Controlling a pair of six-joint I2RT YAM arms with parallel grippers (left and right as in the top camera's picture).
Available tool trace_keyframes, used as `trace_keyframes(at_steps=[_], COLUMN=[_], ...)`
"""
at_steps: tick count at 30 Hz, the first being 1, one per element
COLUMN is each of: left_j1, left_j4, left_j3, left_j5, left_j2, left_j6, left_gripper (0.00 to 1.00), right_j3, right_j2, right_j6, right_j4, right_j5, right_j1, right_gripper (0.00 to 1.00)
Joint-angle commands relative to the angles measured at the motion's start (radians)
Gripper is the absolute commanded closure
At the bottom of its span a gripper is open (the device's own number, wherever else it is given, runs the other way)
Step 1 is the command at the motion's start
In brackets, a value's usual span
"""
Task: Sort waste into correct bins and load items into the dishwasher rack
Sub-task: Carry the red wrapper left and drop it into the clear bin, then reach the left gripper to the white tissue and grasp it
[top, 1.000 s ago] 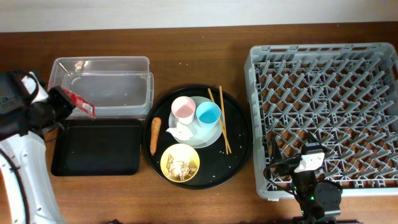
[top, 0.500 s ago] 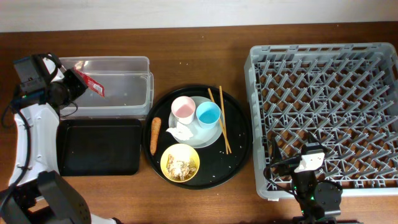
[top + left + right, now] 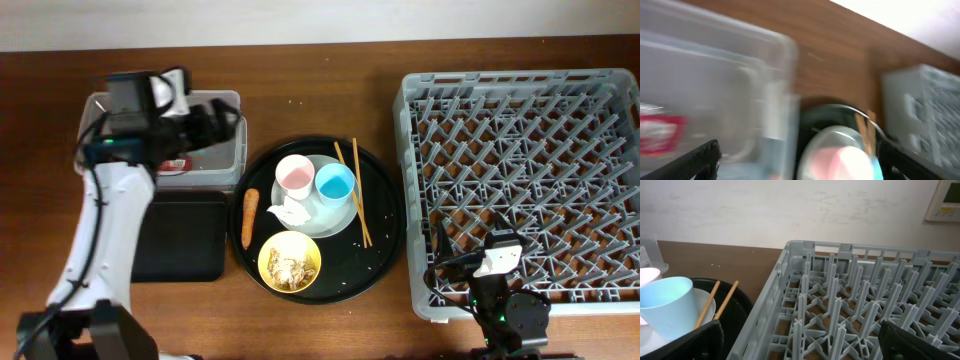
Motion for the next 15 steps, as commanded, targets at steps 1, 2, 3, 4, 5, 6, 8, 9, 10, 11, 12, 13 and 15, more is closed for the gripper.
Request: trace_keyframes(at_steps=[1,2,3,4,5,6,8,9,10,11,12,13,15], left_j1=[-0.114,-0.132,-0.163,-0.188,-0.229,-0.264,-0.332,-0.355,-0.396,-0.417,-0.435,-0.452,-0.473], left_j4=[-0.008,-0.023,-0.056,-0.096,-0.150,-0.190,-0.254,-0.277,-0.323,-0.350,-0.377,-0.392,-0.391], left_j3=[0.029,0.029,0.029,0.029,0.029,0.029,0.029,0.029,0.029,0.029,0.029,0.027,0.002], left_j5=[0.026,0.026,0.026,0.026,0.006,-0.042,-0.154,-0.193,-0.267,-0.309,-0.351,-0.377,-0.377], left_j2=[-0.045,-0.045,-0.045,-0.045,-0.045,-0.045,-0.045,-0.045,-0.045,-0.045,-0.044,-0.044,-0.043], left_j6=[0.022,0.022,0.022,0.022,0.022,0.022,0.022,0.022,0.022,0.022,0.022,0.022,0.022], left_gripper=[0.01,0.01,0.21,0.30,0.44,0.64,0.80,0.80,0.80,0.80,0.76,0.62,0.58], right_j3=[-0.005,-0.005,-0.005,-0.005,-0.005,-0.005,-0.005,-0.005,-0.005,-0.005,-0.005,-0.005,-0.005], right_j2=[-0.004,-0.004,-0.004,-0.004,-0.004,-0.004,-0.003,-0.004,-0.004,-0.004,-0.004,-0.004,-0.004], right_j6=[0.009,0.009,0.009,0.009,0.009,0.009,0.009,0.009,0.009,0.009,0.009,0.009,0.009], right_j4=[-0.005,-0.004,-0.004,-0.005,-0.005,-0.005,-0.005,-0.005,-0.004,-0.005,-0.005,-0.004,-0.005], right_j5=[0.005,0.005,0.005,0.005,0.005,0.005,0.005,0.005,0.005,0.005,0.005,0.005,0.005], right_j1=[-0.004,-0.004,-0.004,-0.004,-0.004,-0.004,-0.004,-0.004,-0.004,-0.004,-0.004,-0.004,-0.004], right_gripper=[0.02,0.02,0.02,0.02,0.02,0.02,0.02,0.02,0.02,0.02,0.02,0.02,0.02])
